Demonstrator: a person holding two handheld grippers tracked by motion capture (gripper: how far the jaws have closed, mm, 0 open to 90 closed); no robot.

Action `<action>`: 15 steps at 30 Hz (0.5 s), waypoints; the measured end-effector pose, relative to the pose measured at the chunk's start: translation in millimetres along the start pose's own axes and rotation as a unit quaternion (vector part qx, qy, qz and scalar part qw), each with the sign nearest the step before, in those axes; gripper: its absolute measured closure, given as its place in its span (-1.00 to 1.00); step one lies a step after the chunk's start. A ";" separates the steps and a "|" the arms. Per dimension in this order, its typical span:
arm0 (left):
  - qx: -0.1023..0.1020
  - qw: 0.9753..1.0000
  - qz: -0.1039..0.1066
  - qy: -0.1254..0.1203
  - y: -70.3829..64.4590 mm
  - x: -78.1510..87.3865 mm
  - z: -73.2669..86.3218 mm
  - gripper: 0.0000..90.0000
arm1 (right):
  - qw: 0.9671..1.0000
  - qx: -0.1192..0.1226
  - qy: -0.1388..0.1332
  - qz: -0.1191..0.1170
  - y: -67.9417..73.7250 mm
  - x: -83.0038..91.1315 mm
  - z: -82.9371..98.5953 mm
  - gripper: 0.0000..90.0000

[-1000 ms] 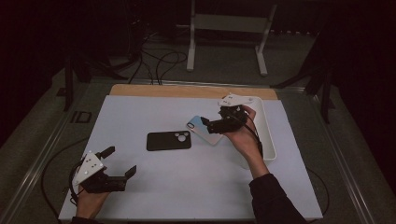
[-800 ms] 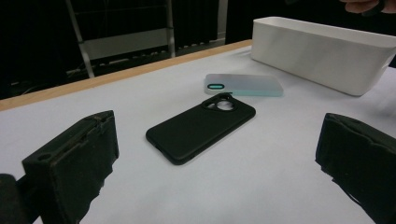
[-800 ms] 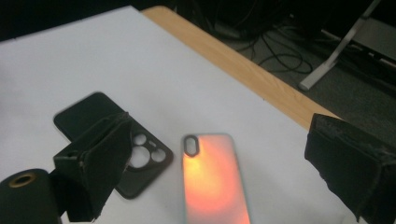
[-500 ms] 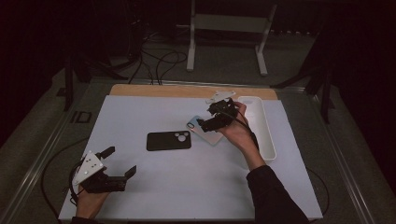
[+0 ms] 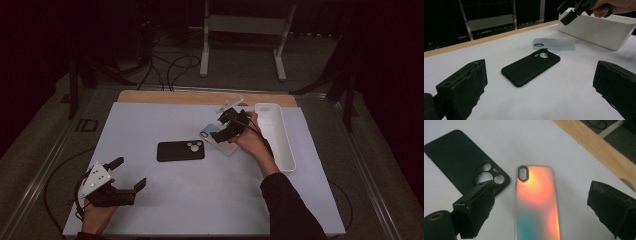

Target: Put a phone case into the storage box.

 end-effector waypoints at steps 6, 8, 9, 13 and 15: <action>0.000 1.000 0.000 0.000 0.3 0.2 0.2 -1.00 | 0.999 -0.016 0.032 -0.009 -6.2 -14.9 8.6 -0.83; 0.000 1.000 0.000 0.000 0.5 0.4 0.2 -1.00 | 0.999 -0.025 0.040 -0.011 -8.4 -19.6 11.8 -0.83; 0.000 1.000 0.000 0.000 0.6 0.5 0.3 -1.00 | 0.999 -0.026 0.043 -0.012 -9.4 -20.8 12.9 -0.83; 0.000 1.000 0.000 -0.001 0.4 0.5 0.2 -1.00 | 0.998 -0.031 0.057 -0.011 -12.3 -26.8 16.6 -0.83; 0.001 1.000 0.000 -0.001 0.2 0.5 0.2 -1.00 | 0.998 -0.032 0.060 -0.013 -12.9 -29.0 17.6 -0.83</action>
Point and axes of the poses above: each handheld gripper's, and its own axes: x roughly backward along the jaws, z roughly out of its underside, y roughly to its left, the point moved 7 cm from there along -x, roughly forward along the jaws, and after that the axes turned 7 degrees about -z, right-handed, at the moved point
